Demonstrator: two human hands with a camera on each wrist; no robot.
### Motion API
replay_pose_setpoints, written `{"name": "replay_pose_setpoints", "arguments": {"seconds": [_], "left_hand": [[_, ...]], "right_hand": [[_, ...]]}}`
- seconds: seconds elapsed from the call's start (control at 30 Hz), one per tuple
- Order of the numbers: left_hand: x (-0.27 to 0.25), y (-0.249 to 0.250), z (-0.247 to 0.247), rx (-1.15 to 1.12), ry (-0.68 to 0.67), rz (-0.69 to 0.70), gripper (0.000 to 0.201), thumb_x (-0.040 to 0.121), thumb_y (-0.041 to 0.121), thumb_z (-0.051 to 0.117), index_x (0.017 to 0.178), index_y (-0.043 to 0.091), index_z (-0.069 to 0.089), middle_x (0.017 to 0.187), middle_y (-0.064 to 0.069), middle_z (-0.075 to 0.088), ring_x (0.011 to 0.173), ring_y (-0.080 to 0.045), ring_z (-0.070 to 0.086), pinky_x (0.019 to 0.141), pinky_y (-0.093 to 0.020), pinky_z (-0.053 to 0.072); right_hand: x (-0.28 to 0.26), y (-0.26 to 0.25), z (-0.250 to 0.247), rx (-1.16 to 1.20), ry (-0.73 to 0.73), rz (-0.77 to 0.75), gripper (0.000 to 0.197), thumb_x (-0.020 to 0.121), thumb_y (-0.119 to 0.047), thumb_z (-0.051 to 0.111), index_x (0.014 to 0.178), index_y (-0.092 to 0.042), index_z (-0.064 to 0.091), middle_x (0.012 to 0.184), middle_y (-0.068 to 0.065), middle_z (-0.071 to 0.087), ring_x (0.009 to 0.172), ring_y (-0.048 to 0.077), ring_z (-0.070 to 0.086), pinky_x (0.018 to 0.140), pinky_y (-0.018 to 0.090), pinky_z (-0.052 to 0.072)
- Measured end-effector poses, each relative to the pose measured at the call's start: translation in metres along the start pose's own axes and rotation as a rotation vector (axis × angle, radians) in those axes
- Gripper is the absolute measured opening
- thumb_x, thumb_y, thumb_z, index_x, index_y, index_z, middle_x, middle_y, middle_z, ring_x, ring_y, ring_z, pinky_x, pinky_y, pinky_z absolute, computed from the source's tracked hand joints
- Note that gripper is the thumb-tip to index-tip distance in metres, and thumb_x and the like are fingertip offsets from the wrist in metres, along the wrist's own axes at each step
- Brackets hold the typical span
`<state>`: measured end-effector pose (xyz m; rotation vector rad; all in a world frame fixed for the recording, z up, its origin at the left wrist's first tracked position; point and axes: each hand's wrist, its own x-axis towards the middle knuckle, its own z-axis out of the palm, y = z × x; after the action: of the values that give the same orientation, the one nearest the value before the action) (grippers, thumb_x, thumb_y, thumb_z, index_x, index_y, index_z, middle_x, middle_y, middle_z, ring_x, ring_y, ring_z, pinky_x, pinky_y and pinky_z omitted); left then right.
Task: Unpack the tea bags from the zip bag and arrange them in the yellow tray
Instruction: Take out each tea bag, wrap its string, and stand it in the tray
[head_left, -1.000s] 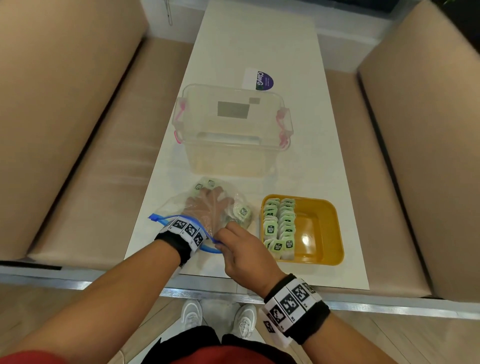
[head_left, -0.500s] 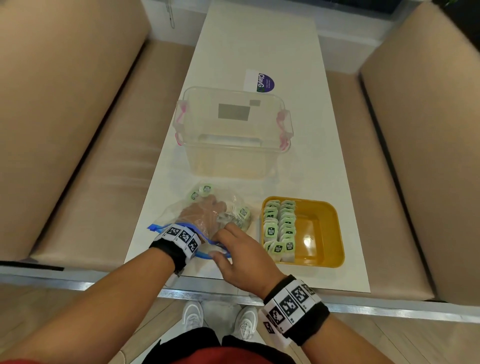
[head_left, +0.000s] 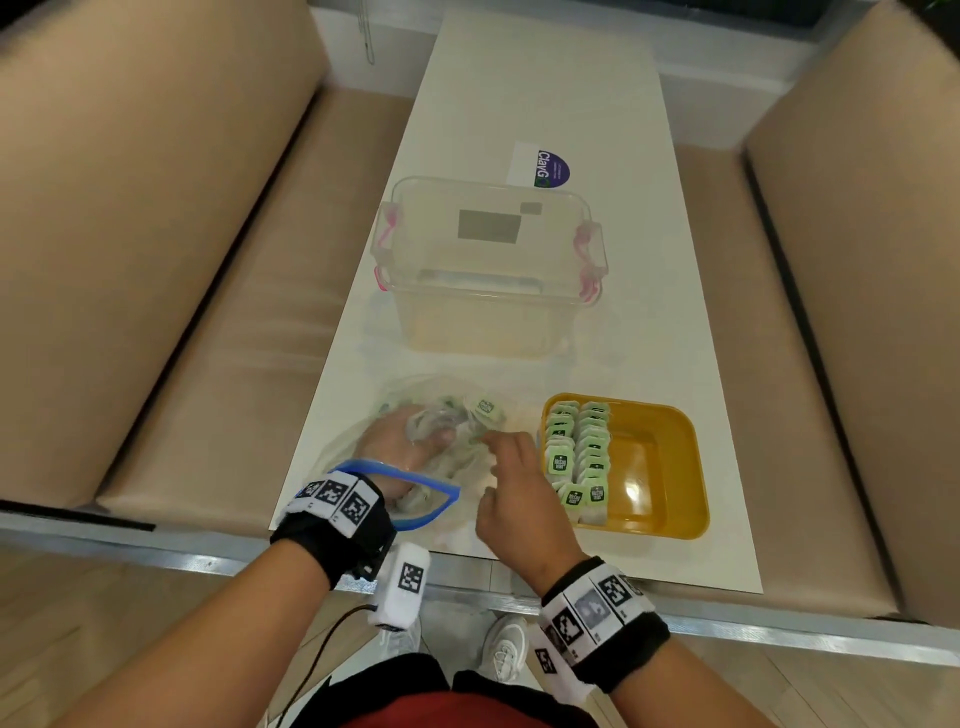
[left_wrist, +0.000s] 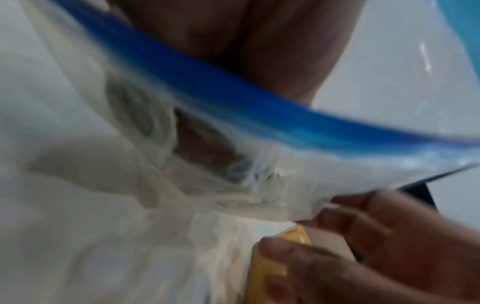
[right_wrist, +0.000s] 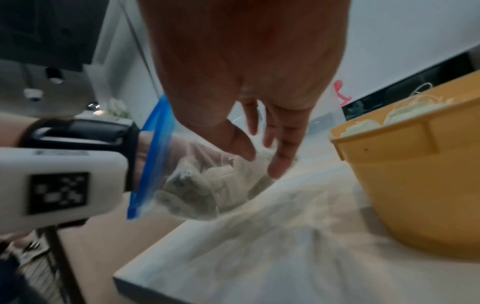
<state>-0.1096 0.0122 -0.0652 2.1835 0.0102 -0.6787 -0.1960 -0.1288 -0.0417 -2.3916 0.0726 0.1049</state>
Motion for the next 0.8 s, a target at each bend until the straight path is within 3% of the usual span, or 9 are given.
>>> {"name": "replay_pose_setpoints", "arguments": {"seconds": [0.03, 0.13, 0.27, 0.37, 0.47, 0.57, 0.63, 0.73, 0.8], "left_hand": [[-0.001, -0.001, -0.011, -0.028, 0.023, 0.074, 0.009, 0.091, 0.033, 0.073, 0.095, 0.028, 0.067, 0.091, 0.006, 0.069, 0.089, -0.019, 0.066, 0.079, -0.02, 0.049], [0.008, -0.011, -0.023, -0.147, 0.043, 0.092, 0.041, 0.086, 0.04, 0.076, 0.115, 0.012, 0.068, 0.104, -0.004, 0.072, 0.1, -0.029, 0.068, 0.093, -0.045, 0.054], [-0.006, -0.012, -0.013, -0.586, -0.071, 0.114, 0.026, 0.094, 0.024, 0.071, 0.116, 0.011, 0.07, 0.109, -0.011, 0.073, 0.108, -0.034, 0.068, 0.096, -0.052, 0.052], [-0.014, -0.007, -0.016, -0.828, -0.205, 0.01, 0.054, 0.08, 0.038, 0.081, 0.125, 0.011, 0.066, 0.119, -0.018, 0.071, 0.112, -0.036, 0.067, 0.096, -0.052, 0.052], [-0.018, -0.003, -0.012, -0.884, -0.256, -0.081, 0.069, 0.063, 0.043, 0.09, 0.121, 0.013, 0.069, 0.113, -0.02, 0.071, 0.101, -0.033, 0.066, 0.084, -0.047, 0.049], [-0.02, -0.002, -0.008, -0.899, -0.224, -0.104, 0.055, 0.071, 0.034, 0.088, 0.115, 0.008, 0.071, 0.104, -0.018, 0.072, 0.095, -0.032, 0.066, 0.083, -0.048, 0.048], [-0.022, 0.0, -0.007, -0.939, -0.178, -0.101, 0.036, 0.075, 0.025, 0.087, 0.105, 0.01, 0.073, 0.099, -0.016, 0.072, 0.087, -0.029, 0.068, 0.075, -0.041, 0.052], [-0.025, 0.0, -0.01, -1.027, -0.129, -0.137, 0.004, 0.082, 0.02, 0.079, 0.085, 0.019, 0.079, 0.088, -0.019, 0.064, 0.073, -0.031, 0.059, 0.061, -0.04, 0.043], [-0.026, 0.001, -0.014, -1.12, -0.051, -0.206, 0.004, 0.083, 0.015, 0.075, 0.081, 0.017, 0.077, 0.08, -0.015, 0.065, 0.065, -0.029, 0.057, 0.059, -0.037, 0.044]], "right_hand": [[0.003, 0.0, 0.0, 0.012, 0.01, 0.062, 0.066, 0.076, 0.004, 0.052, 0.137, -0.016, 0.038, 0.13, 0.003, 0.035, 0.098, 0.026, 0.058, 0.08, 0.044, 0.054], [0.013, -0.004, 0.0, -0.012, -0.035, 0.112, 0.081, 0.073, 0.007, 0.053, 0.146, -0.021, 0.03, 0.136, 0.004, 0.033, 0.1, 0.03, 0.058, 0.082, 0.046, 0.053], [0.024, -0.004, 0.005, -0.041, -0.014, 0.048, 0.067, 0.081, 0.001, 0.05, 0.141, -0.027, 0.038, 0.134, 0.002, 0.038, 0.1, 0.032, 0.06, 0.083, 0.048, 0.053], [0.029, -0.005, 0.008, 0.0, -0.01, 0.007, 0.041, 0.088, -0.003, 0.049, 0.125, -0.018, 0.057, 0.121, 0.007, 0.05, 0.101, 0.031, 0.059, 0.083, 0.045, 0.051], [0.031, -0.007, 0.007, -0.012, -0.014, 0.0, 0.021, 0.09, -0.004, 0.049, 0.104, -0.011, 0.063, 0.104, 0.01, 0.055, 0.093, 0.032, 0.058, 0.079, 0.042, 0.048], [0.032, -0.008, 0.006, -0.017, 0.001, 0.001, 0.016, 0.087, -0.002, 0.049, 0.092, -0.007, 0.064, 0.096, 0.011, 0.056, 0.087, 0.031, 0.058, 0.076, 0.043, 0.048], [0.033, -0.007, 0.003, -0.036, 0.023, 0.016, 0.016, 0.087, -0.001, 0.049, 0.092, -0.004, 0.063, 0.096, 0.013, 0.057, 0.086, 0.033, 0.057, 0.075, 0.043, 0.047], [0.037, -0.004, -0.003, -0.068, 0.072, 0.073, 0.016, 0.088, 0.0, 0.047, 0.093, -0.004, 0.062, 0.098, 0.014, 0.057, 0.087, 0.032, 0.057, 0.075, 0.042, 0.048], [0.041, -0.004, -0.006, -0.095, 0.08, 0.106, 0.016, 0.088, 0.0, 0.047, 0.093, -0.005, 0.062, 0.098, 0.013, 0.056, 0.087, 0.03, 0.056, 0.075, 0.041, 0.048]]}}
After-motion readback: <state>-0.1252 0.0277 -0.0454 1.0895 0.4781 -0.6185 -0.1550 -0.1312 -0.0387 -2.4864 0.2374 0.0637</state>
